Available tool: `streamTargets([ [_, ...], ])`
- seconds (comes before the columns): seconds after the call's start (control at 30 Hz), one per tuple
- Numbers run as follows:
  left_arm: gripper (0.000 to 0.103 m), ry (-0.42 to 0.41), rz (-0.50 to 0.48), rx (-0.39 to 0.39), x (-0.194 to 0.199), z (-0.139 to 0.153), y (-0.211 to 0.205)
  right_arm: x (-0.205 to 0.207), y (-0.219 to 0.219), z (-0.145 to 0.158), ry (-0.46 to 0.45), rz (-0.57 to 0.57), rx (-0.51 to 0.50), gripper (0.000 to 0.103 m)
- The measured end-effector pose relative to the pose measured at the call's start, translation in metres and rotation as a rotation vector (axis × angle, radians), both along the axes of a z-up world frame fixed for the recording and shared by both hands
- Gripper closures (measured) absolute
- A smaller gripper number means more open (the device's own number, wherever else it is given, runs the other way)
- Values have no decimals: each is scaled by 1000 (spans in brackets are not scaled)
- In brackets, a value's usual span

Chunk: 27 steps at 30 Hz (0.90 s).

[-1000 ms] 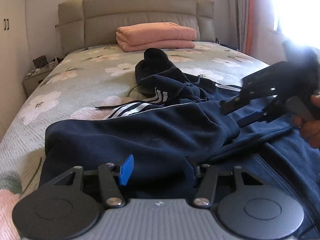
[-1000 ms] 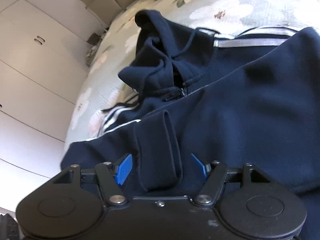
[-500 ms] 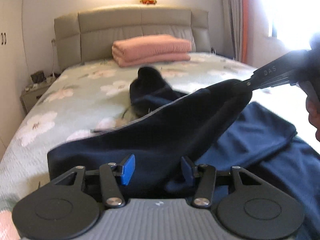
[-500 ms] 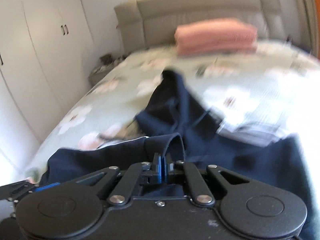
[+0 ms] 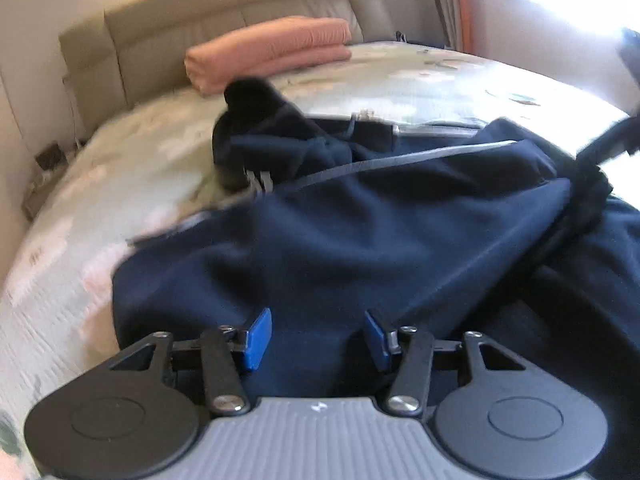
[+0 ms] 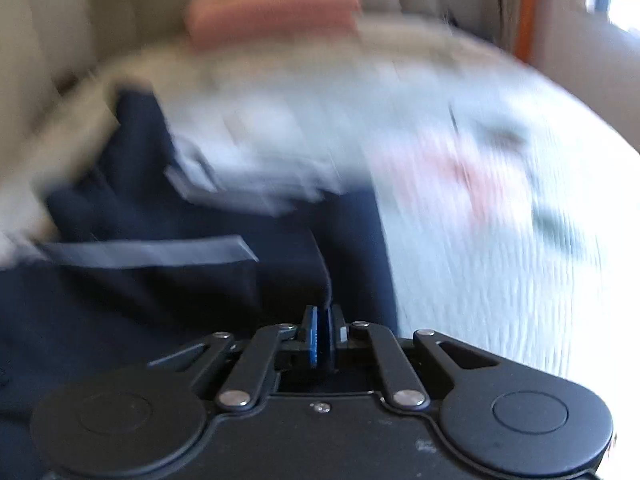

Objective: Fold large clothes

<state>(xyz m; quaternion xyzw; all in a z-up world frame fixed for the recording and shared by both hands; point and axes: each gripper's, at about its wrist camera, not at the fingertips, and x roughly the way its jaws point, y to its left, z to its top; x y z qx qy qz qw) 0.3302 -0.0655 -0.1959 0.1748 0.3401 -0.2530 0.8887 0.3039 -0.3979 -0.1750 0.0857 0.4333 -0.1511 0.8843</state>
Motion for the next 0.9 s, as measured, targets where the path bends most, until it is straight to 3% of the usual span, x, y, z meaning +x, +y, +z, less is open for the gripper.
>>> streamTargets([
  [0.07,51,13,-7,-23,-1,4,7,-6,5,7,-33,34,-59,81],
  [0.1,50,22,-9,-39,-1,9,11,-8,5,12,-35,33,-69,63],
  [0.13,50,32,-6,-66,-2,15,17,-14,4,22,-70,18,-75,59],
  [0.23,50,66,6,-198,2,31,34,-26,11,47,-182,50,-66,58],
  [0.3,50,90,30,-256,9,36,39,-23,26,55,-199,107,-32,58],
  [0.4,52,148,52,-243,22,27,35,-6,54,44,-143,200,-7,59],
  [0.47,54,193,63,-229,26,11,38,1,61,26,-76,197,-24,59],
  [0.57,73,139,60,-165,16,4,48,-3,48,0,-13,156,3,60],
  [0.73,86,185,131,-203,16,8,76,-33,23,6,-54,113,47,64],
  [0.8,85,199,144,-228,8,18,86,-47,21,17,-55,94,61,56],
  [0.9,85,197,189,-133,-9,25,88,-61,32,32,-63,115,42,56],
])
